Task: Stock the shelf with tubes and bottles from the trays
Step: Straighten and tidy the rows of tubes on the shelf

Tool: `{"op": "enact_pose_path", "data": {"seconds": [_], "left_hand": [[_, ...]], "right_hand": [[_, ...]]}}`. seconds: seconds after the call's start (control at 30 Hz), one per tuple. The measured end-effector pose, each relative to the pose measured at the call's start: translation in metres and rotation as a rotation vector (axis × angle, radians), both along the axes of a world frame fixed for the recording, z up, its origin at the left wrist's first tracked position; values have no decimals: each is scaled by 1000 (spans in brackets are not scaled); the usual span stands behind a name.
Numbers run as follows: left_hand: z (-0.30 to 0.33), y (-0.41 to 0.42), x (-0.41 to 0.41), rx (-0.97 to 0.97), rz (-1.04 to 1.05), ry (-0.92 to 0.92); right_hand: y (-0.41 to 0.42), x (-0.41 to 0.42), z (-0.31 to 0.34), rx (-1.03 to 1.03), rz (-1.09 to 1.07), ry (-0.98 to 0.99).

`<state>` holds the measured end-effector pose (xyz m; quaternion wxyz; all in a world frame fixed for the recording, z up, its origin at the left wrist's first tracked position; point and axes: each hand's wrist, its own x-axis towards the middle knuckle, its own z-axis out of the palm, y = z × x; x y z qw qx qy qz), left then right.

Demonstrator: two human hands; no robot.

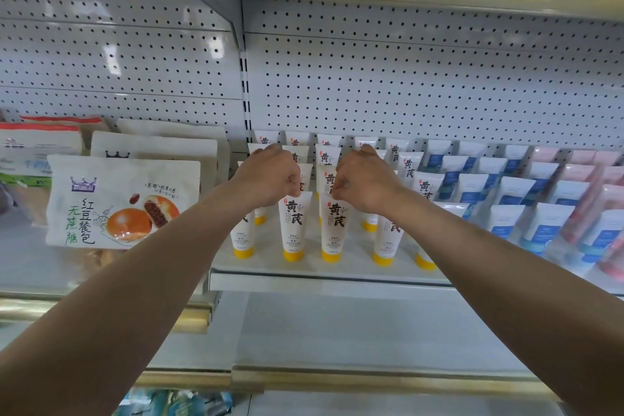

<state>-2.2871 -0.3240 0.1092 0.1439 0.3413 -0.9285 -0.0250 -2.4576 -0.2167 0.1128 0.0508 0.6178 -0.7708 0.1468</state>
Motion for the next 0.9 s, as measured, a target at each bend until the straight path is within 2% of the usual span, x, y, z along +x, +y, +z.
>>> {"op": "enact_pose_path", "data": {"seconds": [0.37, 0.67, 0.9], "left_hand": [[4, 0, 3, -8, -16, -31], [13, 0, 6, 81, -51, -79], [22, 11, -12, 129, -85, 108]], "right_hand": [[2, 4, 4, 25, -11, 16], [3, 2, 9, 74, 13, 9], [15, -18, 31, 20, -15, -54]]}}
